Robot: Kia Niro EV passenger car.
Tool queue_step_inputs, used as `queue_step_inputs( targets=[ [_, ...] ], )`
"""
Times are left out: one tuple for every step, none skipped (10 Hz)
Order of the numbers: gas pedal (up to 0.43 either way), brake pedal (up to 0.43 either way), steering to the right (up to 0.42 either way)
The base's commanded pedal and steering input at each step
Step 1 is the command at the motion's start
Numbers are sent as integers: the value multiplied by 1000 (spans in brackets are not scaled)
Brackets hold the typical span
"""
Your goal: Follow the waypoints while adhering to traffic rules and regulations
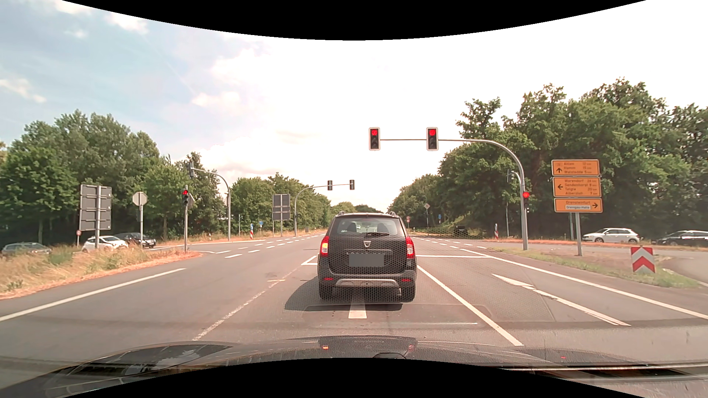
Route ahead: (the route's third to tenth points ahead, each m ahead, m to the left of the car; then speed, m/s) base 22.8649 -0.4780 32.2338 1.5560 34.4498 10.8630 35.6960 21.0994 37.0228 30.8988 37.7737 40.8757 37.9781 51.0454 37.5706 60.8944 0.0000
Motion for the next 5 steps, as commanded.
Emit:
queue_step_inputs(
  targets=[
    [0, 177, 0],
    [0, 177, 0],
    [0, 177, 0],
    [0, 171, 0],
    [0, 177, 0]
  ],
)
